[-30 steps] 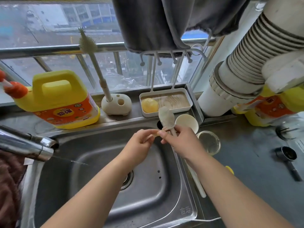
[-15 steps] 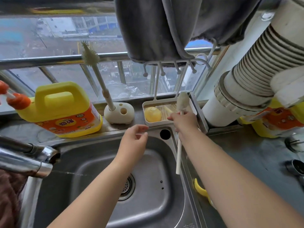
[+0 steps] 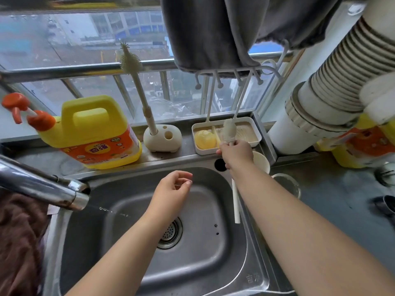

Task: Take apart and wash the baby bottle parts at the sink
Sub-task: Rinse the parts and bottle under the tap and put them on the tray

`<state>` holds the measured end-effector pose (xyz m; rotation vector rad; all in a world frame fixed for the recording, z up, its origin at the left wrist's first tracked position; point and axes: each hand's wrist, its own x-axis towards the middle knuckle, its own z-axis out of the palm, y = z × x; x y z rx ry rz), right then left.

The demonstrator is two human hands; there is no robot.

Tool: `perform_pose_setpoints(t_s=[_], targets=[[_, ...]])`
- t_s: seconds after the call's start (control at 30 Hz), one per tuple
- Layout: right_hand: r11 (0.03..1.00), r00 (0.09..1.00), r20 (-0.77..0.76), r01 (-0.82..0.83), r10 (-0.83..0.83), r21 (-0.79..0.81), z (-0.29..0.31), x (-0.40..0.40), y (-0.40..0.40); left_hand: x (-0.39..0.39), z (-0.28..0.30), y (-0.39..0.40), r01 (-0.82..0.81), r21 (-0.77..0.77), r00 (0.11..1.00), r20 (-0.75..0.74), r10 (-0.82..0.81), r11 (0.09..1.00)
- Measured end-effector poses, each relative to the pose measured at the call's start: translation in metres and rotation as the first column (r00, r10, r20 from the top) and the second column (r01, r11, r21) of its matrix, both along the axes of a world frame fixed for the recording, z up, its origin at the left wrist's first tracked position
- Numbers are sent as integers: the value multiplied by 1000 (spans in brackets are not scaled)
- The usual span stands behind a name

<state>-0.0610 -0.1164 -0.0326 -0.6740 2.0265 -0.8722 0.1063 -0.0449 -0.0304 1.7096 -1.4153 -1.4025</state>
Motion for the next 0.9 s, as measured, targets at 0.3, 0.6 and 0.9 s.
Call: perform_pose_setpoints(t_s=[0.3,0.6,0.9], targets=[[978,974,-113,-203,197,-43,70,-64,136,-60,11,41,340,-62,940,4,-341,938],[995,986,-154,-59,70,79,61,-111,243,-138,-18,92,679,-165,720,340,-605,715],[992,982,-170,-59,77,110,50,-111,287,-157,-32,100,648,26,737,231,-636,761]])
